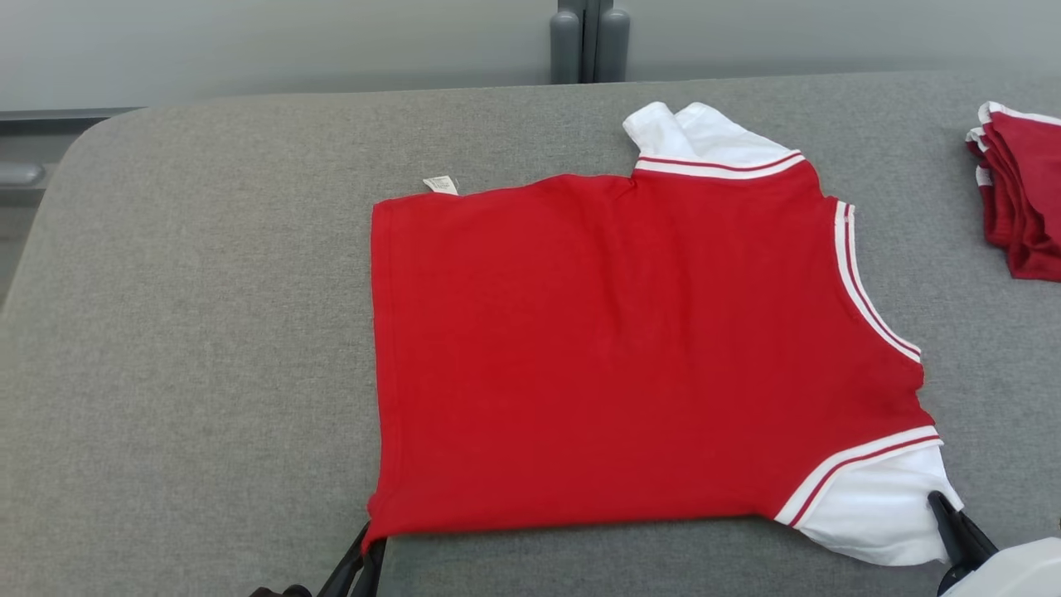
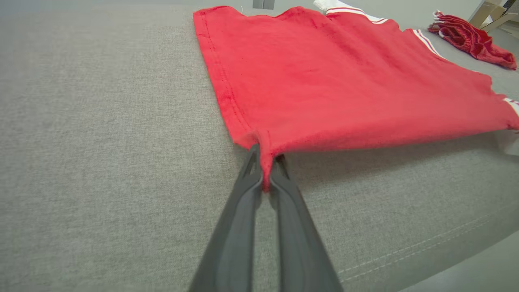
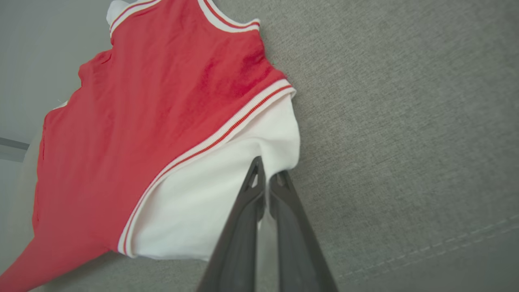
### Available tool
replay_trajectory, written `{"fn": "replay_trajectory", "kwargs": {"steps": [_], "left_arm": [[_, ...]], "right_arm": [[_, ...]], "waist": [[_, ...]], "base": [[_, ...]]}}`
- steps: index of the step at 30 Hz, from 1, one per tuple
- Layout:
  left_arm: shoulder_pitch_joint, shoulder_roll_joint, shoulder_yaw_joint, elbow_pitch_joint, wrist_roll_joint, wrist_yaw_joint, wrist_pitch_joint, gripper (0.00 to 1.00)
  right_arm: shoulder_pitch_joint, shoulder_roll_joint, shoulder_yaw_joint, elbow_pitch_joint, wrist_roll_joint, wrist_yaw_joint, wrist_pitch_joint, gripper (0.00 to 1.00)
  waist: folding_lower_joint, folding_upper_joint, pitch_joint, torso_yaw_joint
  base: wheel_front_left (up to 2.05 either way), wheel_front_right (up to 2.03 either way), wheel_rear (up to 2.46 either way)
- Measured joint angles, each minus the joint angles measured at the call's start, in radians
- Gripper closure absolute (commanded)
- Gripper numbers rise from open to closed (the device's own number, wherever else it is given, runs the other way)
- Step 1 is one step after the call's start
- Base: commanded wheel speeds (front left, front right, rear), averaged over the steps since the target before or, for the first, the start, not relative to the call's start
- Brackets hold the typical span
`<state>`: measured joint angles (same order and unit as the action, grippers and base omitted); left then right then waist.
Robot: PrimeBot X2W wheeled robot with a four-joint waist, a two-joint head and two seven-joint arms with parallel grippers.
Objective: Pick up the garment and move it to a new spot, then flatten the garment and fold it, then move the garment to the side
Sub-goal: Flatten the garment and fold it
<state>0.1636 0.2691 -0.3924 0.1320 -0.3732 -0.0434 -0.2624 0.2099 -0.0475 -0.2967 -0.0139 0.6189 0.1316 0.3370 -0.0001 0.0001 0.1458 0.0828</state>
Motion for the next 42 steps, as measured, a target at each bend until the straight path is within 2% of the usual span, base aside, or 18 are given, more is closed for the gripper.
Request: {"fn": "replay_trajectory", "kwargs": {"steps": [6,15,22,27,28,29,30,31,36,38,42], "left_arm": [[-0.035,0.005,-0.014,-0.006,-0.015,-0.023,0.031,1.00],[-0.198,0.022,-0.027,-0.052,-0.081,-0.059,0.179,1.00],[-0.323,0.025,-0.036,-0.015,-0.128,-0.070,0.273,1.00],[-0.396,0.023,-0.058,0.032,-0.133,-0.075,0.306,1.00],[-0.407,0.019,-0.053,0.044,-0.136,-0.075,0.307,0.96],[-0.417,0.011,-0.046,0.057,-0.140,-0.067,0.307,0.63],[-0.426,0.010,-0.049,0.066,-0.139,-0.065,0.310,0.27],[-0.435,0.011,-0.049,0.078,-0.135,-0.062,0.314,0.00],[-0.438,0.002,-0.053,0.105,-0.143,-0.057,0.312,0.00],[-0.414,0.002,-0.039,0.104,-0.154,-0.041,0.294,0.00],[-0.332,0.003,-0.027,0.079,-0.181,-0.022,0.283,0.00]], "right_arm": [[-0.067,-0.001,-0.014,0.004,-0.049,0.000,0.053,1.00],[-0.228,-0.001,-0.047,-0.045,-0.128,0.000,0.217,1.00],[-0.346,-0.001,-0.050,-0.067,-0.215,0.000,0.353,1.00],[-0.407,-0.001,-0.055,-0.064,-0.263,0.000,0.401,1.00],[-0.422,-0.001,-0.057,-0.063,-0.272,0.000,0.399,0.78],[-0.436,-0.002,-0.054,-0.063,-0.278,0.000,0.390,0.26],[-0.448,-0.002,-0.051,-0.061,-0.282,0.000,0.387,0.00],[-0.460,-0.001,-0.048,-0.056,-0.290,0.000,0.381,0.00],[-0.482,0.000,-0.046,-0.064,-0.315,-0.001,0.313,0.00],[-0.475,-0.002,-0.049,-0.085,-0.314,-0.001,0.291,0.00],[-0.390,-0.029,-0.045,-0.122,-0.314,-0.001,0.282,0.00]], "waist": [[0.0000,0.0000,0.016,0.011],[0.0001,0.0000,0.045,0.024],[0.0001,-0.0001,0.077,0.025],[0.0001,0.0000,0.102,0.030],[0.0001,0.0000,0.108,0.031],[0.0001,0.0000,0.115,0.033],[0.0001,0.0000,0.120,0.033],[0.0001,0.0000,0.127,0.034],[0.0001,0.0000,0.148,0.034],[0.0001,0.0000,0.145,0.032],[0.0001,0.0000,0.138,0.024]], "base": [[0.00,0.00,0.00],[0.00,0.00,0.00],[0.00,0.00,0.00],[0.00,0.00,0.00],[0.00,0.00,0.00],[0.00,0.00,0.00],[0.00,0.00,0.00],[0.00,0.00,0.00],[0.00,0.00,0.00],[0.00,0.00,0.00],[0.00,0.00,0.00]]}}
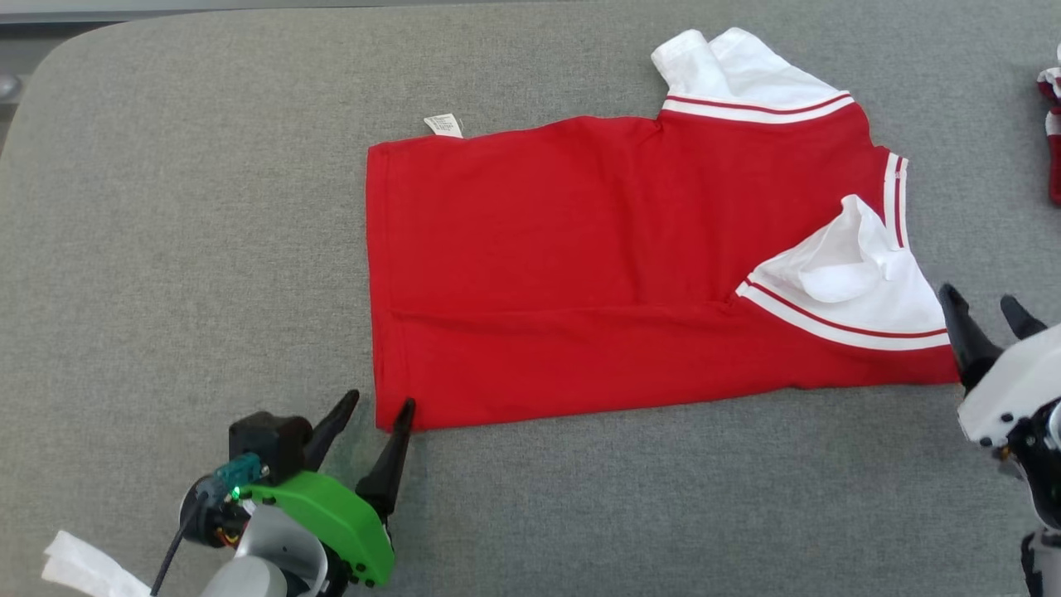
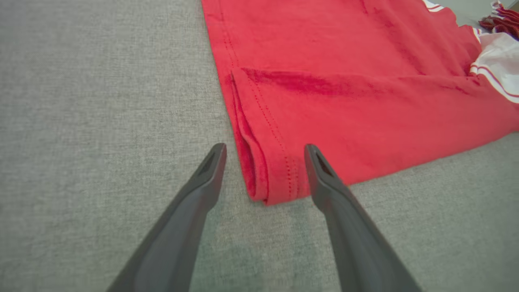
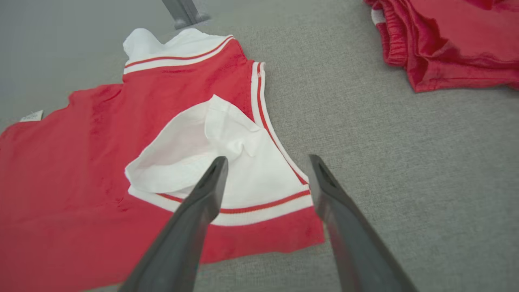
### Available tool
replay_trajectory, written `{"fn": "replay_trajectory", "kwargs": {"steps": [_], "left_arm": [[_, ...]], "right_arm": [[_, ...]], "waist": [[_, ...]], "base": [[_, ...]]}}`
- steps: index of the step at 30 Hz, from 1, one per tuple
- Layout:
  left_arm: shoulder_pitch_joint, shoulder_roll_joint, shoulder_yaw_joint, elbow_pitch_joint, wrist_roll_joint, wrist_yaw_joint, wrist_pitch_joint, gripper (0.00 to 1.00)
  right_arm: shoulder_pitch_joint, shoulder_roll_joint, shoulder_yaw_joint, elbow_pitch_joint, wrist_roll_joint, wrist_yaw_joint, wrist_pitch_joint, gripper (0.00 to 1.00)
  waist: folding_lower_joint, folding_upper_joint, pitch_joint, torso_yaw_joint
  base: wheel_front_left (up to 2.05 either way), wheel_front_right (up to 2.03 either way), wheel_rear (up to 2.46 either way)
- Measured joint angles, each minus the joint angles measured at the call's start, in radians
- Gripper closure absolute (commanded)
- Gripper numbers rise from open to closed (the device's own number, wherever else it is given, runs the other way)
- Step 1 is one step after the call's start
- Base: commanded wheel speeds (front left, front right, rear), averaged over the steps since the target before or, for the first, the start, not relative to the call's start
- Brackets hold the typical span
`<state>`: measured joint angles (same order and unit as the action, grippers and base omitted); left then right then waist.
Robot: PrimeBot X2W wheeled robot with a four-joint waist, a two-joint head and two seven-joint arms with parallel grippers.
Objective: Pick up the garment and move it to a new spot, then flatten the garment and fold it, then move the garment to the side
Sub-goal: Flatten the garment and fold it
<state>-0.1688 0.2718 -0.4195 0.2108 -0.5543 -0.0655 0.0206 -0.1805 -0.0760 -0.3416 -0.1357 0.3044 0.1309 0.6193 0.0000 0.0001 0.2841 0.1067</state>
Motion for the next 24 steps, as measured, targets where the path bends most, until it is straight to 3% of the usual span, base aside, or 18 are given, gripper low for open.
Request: {"fn": "replay_trajectory", "kwargs": {"steps": [9,22,23,24], "left_arm": [[0.055,-0.002,-0.002,-0.019,-0.026,0.014,0.014,0.00],[0.002,-0.007,-0.010,-0.006,-0.057,0.003,0.047,0.02],[0.001,-0.007,-0.012,-0.004,-0.058,0.003,0.053,0.51],[-0.002,-0.006,-0.013,0.000,-0.058,0.003,0.054,0.74]], "right_arm": [[0.092,-0.065,-0.008,0.027,-0.064,0.000,-0.022,0.00],[0.010,-0.059,0.026,0.170,-0.088,0.000,-0.029,0.00],[0.009,-0.059,0.028,0.174,-0.088,0.000,-0.028,0.00],[0.008,-0.059,0.030,0.179,-0.087,0.000,-0.028,0.00]], "waist": [[0.0000,0.0000,0.019,-0.007],[0.0000,0.0000,0.041,0.001],[0.0000,0.0000,0.042,0.001],[0.0000,0.0000,0.042,0.000]], "base": [[0.00,0.00,0.00],[0.00,0.00,0.00],[0.00,0.00,0.00],[0.00,0.00,0.00]]}}
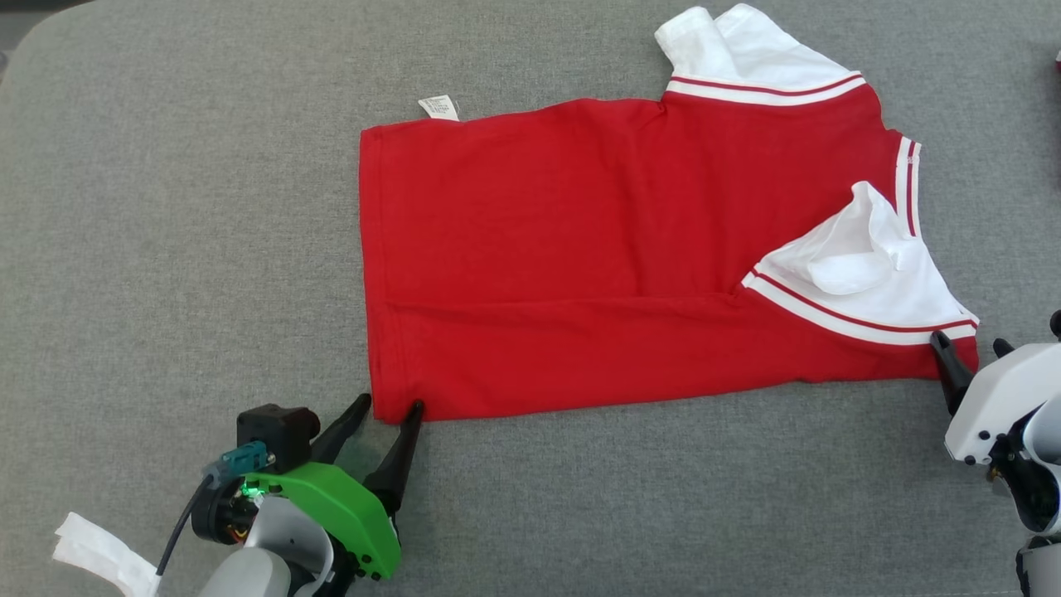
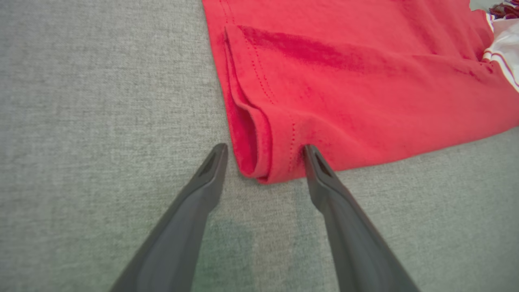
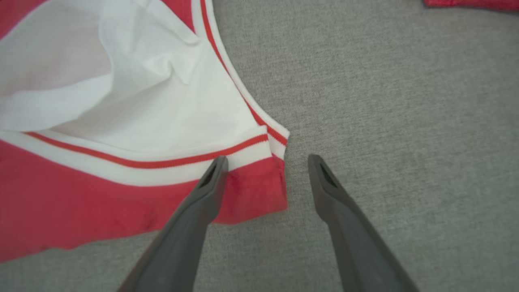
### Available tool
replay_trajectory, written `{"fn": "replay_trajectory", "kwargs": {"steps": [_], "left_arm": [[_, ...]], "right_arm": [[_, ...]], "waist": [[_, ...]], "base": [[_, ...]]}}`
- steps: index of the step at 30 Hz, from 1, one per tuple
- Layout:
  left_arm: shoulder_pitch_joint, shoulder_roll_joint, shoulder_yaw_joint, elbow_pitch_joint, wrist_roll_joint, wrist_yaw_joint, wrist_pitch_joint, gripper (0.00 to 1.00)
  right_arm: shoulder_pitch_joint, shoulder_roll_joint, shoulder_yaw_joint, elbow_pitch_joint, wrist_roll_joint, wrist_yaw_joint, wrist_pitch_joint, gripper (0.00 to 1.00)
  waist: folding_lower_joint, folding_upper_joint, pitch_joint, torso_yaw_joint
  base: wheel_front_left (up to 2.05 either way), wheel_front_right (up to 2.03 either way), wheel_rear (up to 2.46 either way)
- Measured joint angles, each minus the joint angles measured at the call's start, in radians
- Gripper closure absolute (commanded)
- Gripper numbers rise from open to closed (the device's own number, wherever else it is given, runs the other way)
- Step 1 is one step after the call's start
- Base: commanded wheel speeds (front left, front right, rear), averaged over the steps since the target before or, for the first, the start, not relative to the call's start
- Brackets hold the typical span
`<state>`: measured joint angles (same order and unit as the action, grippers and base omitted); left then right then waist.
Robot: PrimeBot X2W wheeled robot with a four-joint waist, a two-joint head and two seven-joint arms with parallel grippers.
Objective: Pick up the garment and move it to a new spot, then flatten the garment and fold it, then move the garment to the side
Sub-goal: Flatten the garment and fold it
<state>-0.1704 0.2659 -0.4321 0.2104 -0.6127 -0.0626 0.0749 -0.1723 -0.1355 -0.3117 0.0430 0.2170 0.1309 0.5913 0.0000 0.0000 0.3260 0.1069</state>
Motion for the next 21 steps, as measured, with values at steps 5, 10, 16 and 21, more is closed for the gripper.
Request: {"fn": "replay_trajectory", "kwargs": {"steps": [5,10,16,21], "left_arm": [[-0.007,-0.004,-0.010,0.010,-0.013,-0.015,0.005,1.00],[-0.022,0.001,-0.023,0.019,-0.019,-0.028,0.007,1.00],[0.054,0.069,-0.024,-0.067,-0.035,-0.033,0.040,1.00],[0.193,0.128,-0.023,-0.210,-0.074,-0.012,0.097,1.00]], "right_arm": [[-0.013,-0.001,0.003,0.020,0.007,0.000,0.010,0.51],[-0.020,-0.011,0.026,0.036,0.068,0.000,0.030,1.00],[0.041,-0.058,-0.005,-0.044,0.187,0.000,0.125,1.00],[0.159,-0.098,-0.038,-0.142,0.264,0.001,0.254,1.00]], "waist": [[0.0000,0.0000,0.001,-0.004],[0.0000,0.0000,-0.007,-0.003],[0.0000,0.0000,-0.042,0.001],[0.0000,0.0000,-0.072,0.004]], "base": [[0.00,0.00,0.00],[0.00,0.00,0.00],[0.00,0.00,0.00],[0.00,0.00,0.00]]}}
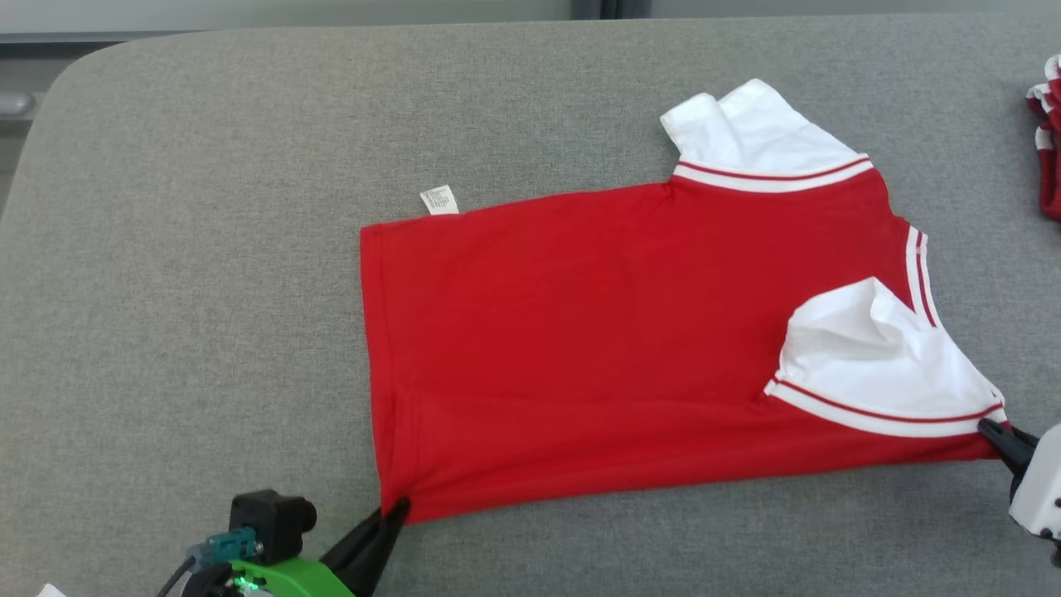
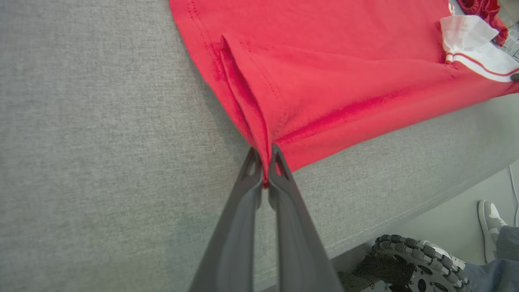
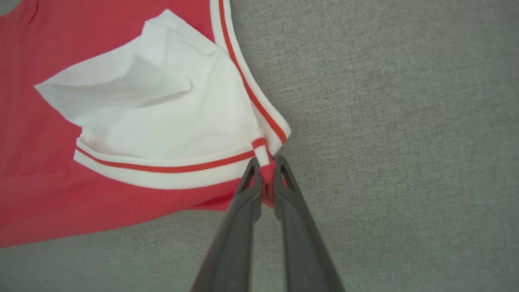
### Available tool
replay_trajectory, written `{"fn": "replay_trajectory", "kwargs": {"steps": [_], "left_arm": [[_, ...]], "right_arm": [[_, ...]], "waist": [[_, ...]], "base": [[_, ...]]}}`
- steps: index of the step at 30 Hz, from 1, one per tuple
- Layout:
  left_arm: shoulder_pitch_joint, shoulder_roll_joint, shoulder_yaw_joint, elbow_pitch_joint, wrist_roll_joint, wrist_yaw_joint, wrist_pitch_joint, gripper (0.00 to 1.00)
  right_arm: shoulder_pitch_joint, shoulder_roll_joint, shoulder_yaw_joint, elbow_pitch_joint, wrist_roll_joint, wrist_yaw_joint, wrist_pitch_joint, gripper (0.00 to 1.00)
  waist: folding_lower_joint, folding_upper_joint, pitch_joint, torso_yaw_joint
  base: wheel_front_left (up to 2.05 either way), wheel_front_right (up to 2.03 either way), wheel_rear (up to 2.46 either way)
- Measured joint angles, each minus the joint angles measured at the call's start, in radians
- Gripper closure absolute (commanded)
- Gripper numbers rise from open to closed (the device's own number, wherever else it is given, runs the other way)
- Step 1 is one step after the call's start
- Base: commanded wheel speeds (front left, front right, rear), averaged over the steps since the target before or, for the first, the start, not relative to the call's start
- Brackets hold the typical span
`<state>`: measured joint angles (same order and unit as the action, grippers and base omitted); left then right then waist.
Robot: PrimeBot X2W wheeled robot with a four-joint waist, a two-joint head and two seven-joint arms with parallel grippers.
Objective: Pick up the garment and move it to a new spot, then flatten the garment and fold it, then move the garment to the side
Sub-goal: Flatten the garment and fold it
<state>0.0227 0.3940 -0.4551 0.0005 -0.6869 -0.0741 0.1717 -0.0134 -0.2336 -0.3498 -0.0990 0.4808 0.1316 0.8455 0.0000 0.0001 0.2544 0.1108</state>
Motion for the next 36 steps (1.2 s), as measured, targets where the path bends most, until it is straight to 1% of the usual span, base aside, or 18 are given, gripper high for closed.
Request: {"fn": "replay_trajectory", "kwargs": {"steps": [4,5,6,7,9,11,14,16,18,20,21,22,23,26,29,33,36], "left_arm": [[0.068,0.005,-0.013,-0.055,-0.021,0.026,0.031,1.00],[0.070,0.003,-0.020,-0.056,-0.015,0.034,0.034,1.00],[0.071,-0.006,-0.024,-0.059,-0.015,0.041,0.036,0.64],[0.072,-0.012,-0.029,-0.063,-0.015,0.045,0.039,0.00],[0.077,-0.015,-0.033,-0.073,-0.015,0.052,0.044,0.00],[0.081,0.000,-0.018,-0.085,-0.008,0.064,0.036,0.00],[0.090,0.043,0.025,-0.110,-0.004,0.081,0.032,0.00],[0.078,0.072,0.065,-0.131,-0.001,0.093,0.026,0.00],[0.014,0.094,0.087,-0.140,0.026,0.095,0.022,0.00],[-0.107,0.086,0.105,-0.136,0.030,0.091,0.016,0.00],[-0.158,0.080,0.099,-0.127,0.040,0.081,0.021,0.00],[-0.224,0.061,0.095,-0.106,0.043,0.071,0.023,0.00],[-0.285,0.038,0.086,-0.080,0.044,0.062,0.027,0.00],[-0.452,-0.018,0.057,0.030,0.056,0.029,0.033,0.00],[-0.576,-0.072,0.024,0.153,0.068,0.003,0.026,0.00],[-0.661,-0.107,-0.022,0.287,0.089,-0.023,0.000,0.00],[-0.691,-0.117,-0.052,0.330,0.088,-0.040,-0.015,0.00]], "right_arm": [[0.065,0.004,-0.011,-0.035,0.018,0.000,0.053,1.00],[0.074,0.004,-0.010,-0.037,0.011,0.000,0.054,0.86],[0.077,0.003,-0.010,-0.037,-0.003,0.000,0.050,0.52],[0.077,0.002,-0.009,-0.038,-0.013,0.000,0.045,0.00],[0.077,0.001,-0.012,-0.045,-0.018,-0.001,0.042,0.00],[0.077,-0.013,-0.015,-0.068,-0.012,-0.001,0.042,0.00],[0.065,-0.074,-0.023,-0.132,0.004,-0.001,0.045,0.00],[-0.003,-0.097,-0.038,-0.178,0.009,-0.001,0.035,0.00],[-0.100,-0.113,-0.024,-0.209,-0.004,-0.001,0.033,0.00],[-0.218,-0.123,-0.002,-0.204,-0.054,-0.001,0.042,0.00],[-0.273,-0.124,0.011,-0.193,-0.085,-0.001,0.042,0.00],[-0.337,-0.139,0.047,-0.174,-0.124,-0.001,0.045,0.00],[-0.400,-0.140,0.084,-0.147,-0.144,-0.001,0.056,0.00],[-0.576,-0.128,0.161,-0.037,-0.213,-0.001,0.074,0.00],[-0.710,-0.130,0.208,0.091,-0.302,-0.001,0.051,0.00],[-0.800,-0.119,0.239,0.263,-0.362,-0.001,-0.007,0.00],[-0.842,-0.121,0.266,0.344,-0.383,-0.001,-0.036,0.00]], "waist": [[0.0000,0.0000,0.001,0.006],[0.0000,0.0000,0.004,0.007],[0.0000,0.0000,0.007,0.008],[0.0000,0.0000,0.009,0.009],[0.0000,0.0000,0.012,0.012],[0.0000,0.0000,0.013,0.015],[0.0000,0.0000,0.020,0.017],[0.0000,0.0000,0.034,0.018],[0.0000,0.0000,0.053,0.019],[0.0000,0.0000,0.080,0.020],[0.0000,0.0000,0.093,0.021],[0.0000,0.0000,0.110,0.024],[0.0000,0.0000,0.127,0.027],[0.0002,0.0000,0.183,0.041],[0.0003,0.0000,0.236,0.062],[0.0003,0.0000,0.284,0.106],[0.0003,0.0000,0.304,0.142]], "base": [[0.00,0.00,0.00],[0.00,0.00,0.00],[0.00,0.00,0.00],[0.00,0.00,0.00],[0.00,0.00,0.00],[0.00,0.00,0.00],[0.00,0.00,0.00],[0.00,0.00,0.00],[0.00,0.00,0.00],[0.00,0.00,0.00],[0.00,0.00,0.00],[0.00,0.00,0.00],[0.00,0.00,0.00],[0.00,0.00,0.00],[0.00,0.00,0.00],[0.00,0.00,0.00],[0.00,0.00,0.00]]}}
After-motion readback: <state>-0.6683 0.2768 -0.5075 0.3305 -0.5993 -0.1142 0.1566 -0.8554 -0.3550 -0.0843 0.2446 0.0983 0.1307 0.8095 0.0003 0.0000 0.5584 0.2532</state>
